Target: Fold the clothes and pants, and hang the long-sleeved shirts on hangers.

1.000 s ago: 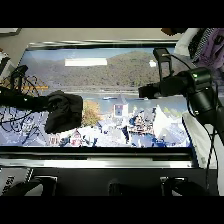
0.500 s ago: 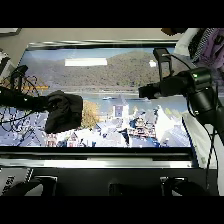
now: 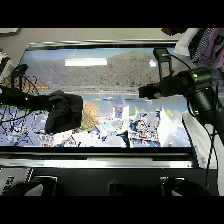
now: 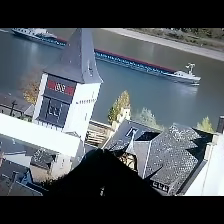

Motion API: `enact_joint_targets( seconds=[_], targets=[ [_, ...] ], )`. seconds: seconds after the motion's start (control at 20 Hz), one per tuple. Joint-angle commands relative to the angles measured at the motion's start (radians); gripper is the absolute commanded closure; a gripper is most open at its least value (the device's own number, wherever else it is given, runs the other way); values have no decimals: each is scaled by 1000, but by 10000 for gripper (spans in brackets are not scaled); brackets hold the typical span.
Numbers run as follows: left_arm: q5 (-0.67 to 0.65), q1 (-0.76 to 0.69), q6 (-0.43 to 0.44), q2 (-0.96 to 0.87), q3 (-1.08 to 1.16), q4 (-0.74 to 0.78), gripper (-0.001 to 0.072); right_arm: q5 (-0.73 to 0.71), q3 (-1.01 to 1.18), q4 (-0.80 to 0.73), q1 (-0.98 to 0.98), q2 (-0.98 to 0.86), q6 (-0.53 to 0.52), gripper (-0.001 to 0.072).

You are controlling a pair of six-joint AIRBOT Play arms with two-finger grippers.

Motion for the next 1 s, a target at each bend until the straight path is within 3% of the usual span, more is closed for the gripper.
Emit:
enact_joint_targets(
  seconds=[0.0, 0.15, 0.45, 0.65, 0.7, 0.8, 0.85, 0.95],
  targets=[
    [18, 0, -55, -30, 0, 92, -13, 1, 1, 0, 1, 1, 1, 676],
    [42, 7, -72, -102, -5, 254, -13, -1, 1, 0, 1, 1, 3, 676],
    [218, 22, -71, -315, -24, 260, -13, -2, 1, 3, 1, 1, 10, 676],
    [216, 22, -72, -428, -24, 250, -13, -2, 1, 8, 1, 0, 47, 676],
    [217, 22, -72, -441, -24, 231, 45, -2, 1, 8, 1, 1, 60, 676],
    [217, 22, -62, -441, -24, 150, 602, -3, 1, 12, 1, 1, 72, 676],
    [218, 21, -40, -441, -23, 84, 692, -6, 1, 20, 1, 1, 72, 676],
    [218, 5, -3, -441, -23, -63, 692, -16, 2, 28, 1, 4, 88, 676]
  ],
)
